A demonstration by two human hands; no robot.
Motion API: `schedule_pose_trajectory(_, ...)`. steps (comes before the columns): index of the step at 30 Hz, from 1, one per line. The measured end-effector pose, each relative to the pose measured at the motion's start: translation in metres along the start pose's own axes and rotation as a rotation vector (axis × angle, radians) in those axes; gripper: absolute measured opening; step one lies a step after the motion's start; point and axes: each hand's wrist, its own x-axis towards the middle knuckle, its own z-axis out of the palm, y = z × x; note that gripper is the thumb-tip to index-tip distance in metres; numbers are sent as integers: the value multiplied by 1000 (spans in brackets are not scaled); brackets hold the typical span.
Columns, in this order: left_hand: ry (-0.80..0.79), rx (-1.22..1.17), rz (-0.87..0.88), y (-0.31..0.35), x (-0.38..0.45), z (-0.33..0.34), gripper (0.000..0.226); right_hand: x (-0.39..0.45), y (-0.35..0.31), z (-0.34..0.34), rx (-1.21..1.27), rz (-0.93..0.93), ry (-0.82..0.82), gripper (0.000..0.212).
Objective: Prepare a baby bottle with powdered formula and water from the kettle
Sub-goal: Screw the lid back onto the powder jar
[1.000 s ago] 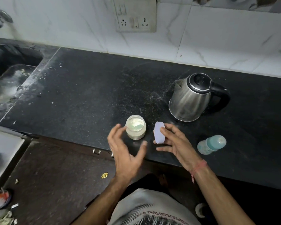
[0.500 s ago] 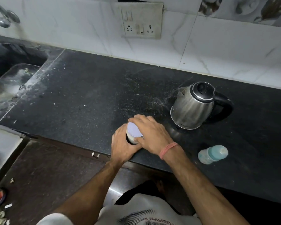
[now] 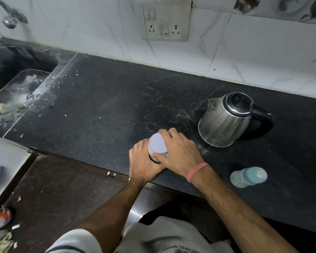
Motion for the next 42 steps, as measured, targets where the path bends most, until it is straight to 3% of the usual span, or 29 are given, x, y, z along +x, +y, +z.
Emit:
schedule_pose_trajectory(4, 12, 14, 8, -1, -1, 2, 96, 2, 0, 3, 19, 44, -19, 90)
schedule_pose_trajectory(10, 14, 70, -19, -4, -1, 7, 82, 2, -14, 19, -180, 137, 16, 101)
schedule_pose_trajectory(15, -22, 80, -35, -1, -1, 4, 94, -12, -24, -5, -180, 222, -44, 91)
schedule_pose_trajectory(17, -11, 45, -36, 1, -1, 3, 89, -19, -26, -22, -160, 229, -82, 91)
schedule_pose_trajectory(19, -4, 47, -33, 1, 0, 3, 77, -21, -28, -37, -152, 176, -26, 80)
schedule_pose_trajectory(22, -21, 72, -37, -3, 4, 6, 72, -11, -23, -47, -92, -63, 3, 39)
schedule_pose_trajectory(25, -21, 26, -23, -5, 4, 6, 73, 3, -14, -32, -54, -190, -227, 72)
schedule_pose_trajectory(26, -17, 24, -18, -5, 4, 6, 74, 5, -14, -25, -43, -179, -256, 75)
schedule_pose_trajectory(31, -11, 32, -8, -5, 4, 4, 66, -2, -19, -11, -106, -7, -145, 61)
schedule_pose_trajectory(36, 8, -17, -36, -6, 1, 5, 86, -5, -19, -23, -202, 187, -78, 54)
schedule_pose_trajectory(40, 9, -8, -31, -7, 1, 5, 96, -9, 4, -30, -76, 104, -63, 44)
schedule_pose_trajectory(42, 0, -12, -27, -8, 2, 5, 99, -9, 11, -26, 93, -1, -134, 71)
